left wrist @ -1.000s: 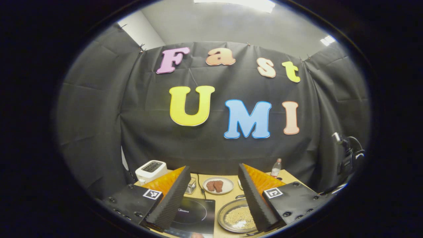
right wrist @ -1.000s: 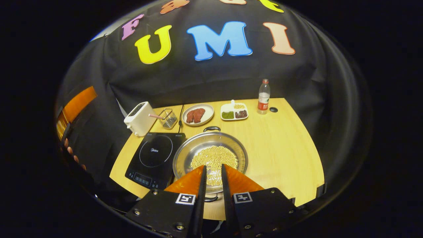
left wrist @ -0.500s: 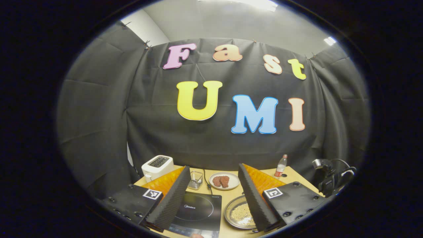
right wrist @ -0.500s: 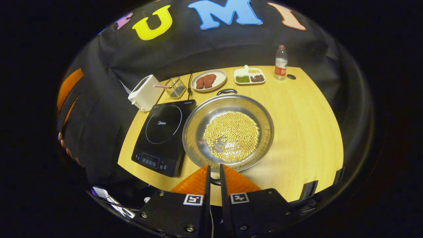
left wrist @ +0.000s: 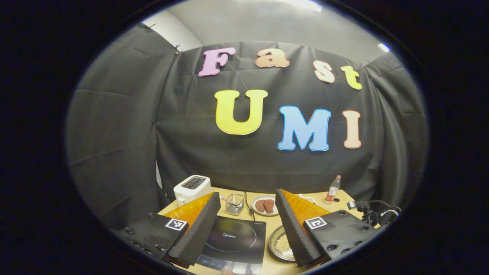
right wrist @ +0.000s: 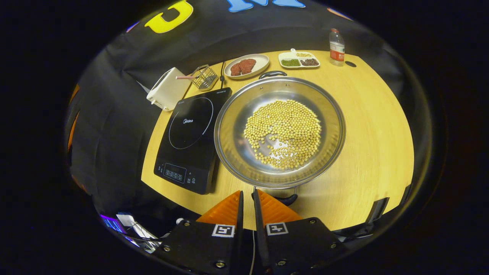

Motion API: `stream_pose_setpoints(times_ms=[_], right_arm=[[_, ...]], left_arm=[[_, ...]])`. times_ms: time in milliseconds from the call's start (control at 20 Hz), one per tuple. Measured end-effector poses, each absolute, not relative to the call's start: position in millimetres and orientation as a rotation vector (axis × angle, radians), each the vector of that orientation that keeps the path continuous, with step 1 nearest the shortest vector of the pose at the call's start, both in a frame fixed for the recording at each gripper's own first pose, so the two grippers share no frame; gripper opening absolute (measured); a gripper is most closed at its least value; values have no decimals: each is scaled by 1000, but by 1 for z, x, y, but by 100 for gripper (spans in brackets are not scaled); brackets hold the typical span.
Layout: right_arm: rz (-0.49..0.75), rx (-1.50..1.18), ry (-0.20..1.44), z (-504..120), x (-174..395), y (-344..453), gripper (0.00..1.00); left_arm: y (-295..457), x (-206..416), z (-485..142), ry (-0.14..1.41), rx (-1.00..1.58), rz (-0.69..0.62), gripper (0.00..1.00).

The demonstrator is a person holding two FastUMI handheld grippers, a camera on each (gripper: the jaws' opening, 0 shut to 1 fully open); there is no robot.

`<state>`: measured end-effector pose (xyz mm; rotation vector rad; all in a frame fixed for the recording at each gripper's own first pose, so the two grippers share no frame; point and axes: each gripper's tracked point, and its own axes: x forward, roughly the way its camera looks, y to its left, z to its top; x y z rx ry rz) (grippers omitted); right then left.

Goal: First push the handle of the pot to place it horizontally, then grasp the pot with both hands and set it on the induction cooktop.

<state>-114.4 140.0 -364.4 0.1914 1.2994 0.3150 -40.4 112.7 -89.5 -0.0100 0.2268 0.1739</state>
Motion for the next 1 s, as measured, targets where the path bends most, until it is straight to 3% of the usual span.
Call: stream_pose_setpoints(times_ms=[100, 250, 300, 1000], right_arm=[[325, 186, 1315, -373, -114, 146, 16], [333, 212, 1351, -385, -114, 159, 16], [330, 207, 1355, -389, -111, 161, 16], [285, 264, 1422, -425, -109, 174, 14]], left_arm=[[117, -42, -90, 229, -8, 182, 99], [120, -43, -92, 235, -7, 191, 99], [121, -42, -92, 235, -7, 194, 94], [136, -39, -95, 247, 0, 213, 96]])
